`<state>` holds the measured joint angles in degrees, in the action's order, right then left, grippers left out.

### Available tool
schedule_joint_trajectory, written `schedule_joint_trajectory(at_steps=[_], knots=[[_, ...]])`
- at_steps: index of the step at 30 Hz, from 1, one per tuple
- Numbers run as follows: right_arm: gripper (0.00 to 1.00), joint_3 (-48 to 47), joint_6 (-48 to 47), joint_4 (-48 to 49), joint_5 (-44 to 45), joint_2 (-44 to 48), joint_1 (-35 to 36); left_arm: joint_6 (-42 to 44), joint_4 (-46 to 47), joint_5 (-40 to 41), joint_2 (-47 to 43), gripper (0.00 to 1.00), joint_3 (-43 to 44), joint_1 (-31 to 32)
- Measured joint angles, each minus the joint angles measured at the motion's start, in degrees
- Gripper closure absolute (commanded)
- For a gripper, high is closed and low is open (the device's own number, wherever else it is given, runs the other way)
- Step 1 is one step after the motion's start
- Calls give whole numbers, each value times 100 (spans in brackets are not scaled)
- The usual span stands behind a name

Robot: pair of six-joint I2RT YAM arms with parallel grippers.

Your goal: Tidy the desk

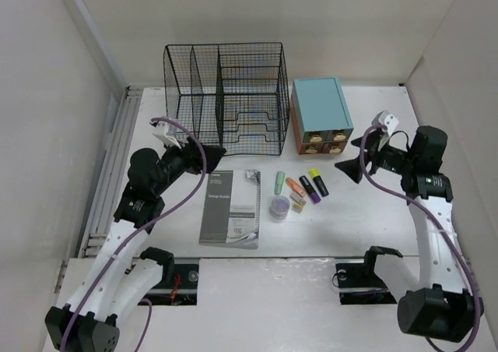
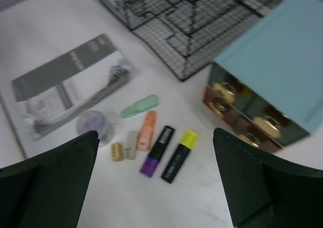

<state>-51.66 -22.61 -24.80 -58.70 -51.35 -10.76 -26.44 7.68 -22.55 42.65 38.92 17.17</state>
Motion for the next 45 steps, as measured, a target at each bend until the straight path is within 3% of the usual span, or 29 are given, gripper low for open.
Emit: schedule_joint_trajectory(at_steps=[5, 11, 15, 20, 30, 45], knots=[[0, 197, 22, -22, -382, -275, 1084, -590, -391, 120, -909, 11, -494, 42], [0, 380, 142, 280, 205, -940, 2715, -1231, -855, 787, -1912, 16, -1333, 46], [0, 295, 234, 592, 1047, -1784, 3386, -1475, -791, 1051, -1801, 19, -1934, 83], [0, -83, 289, 754, 1978, -2938, 4103, -1539, -708, 1318, -890, 22, -2170, 87], [0, -922, 1088, 1676, 2841, -4253, 4675, -1384, -420, 2017, -103, 25, -2170, 374], [0, -605, 2898, 3016, 3814, -5106, 4841, -1373, -105, 2470, 356, 27, -2535, 675]])
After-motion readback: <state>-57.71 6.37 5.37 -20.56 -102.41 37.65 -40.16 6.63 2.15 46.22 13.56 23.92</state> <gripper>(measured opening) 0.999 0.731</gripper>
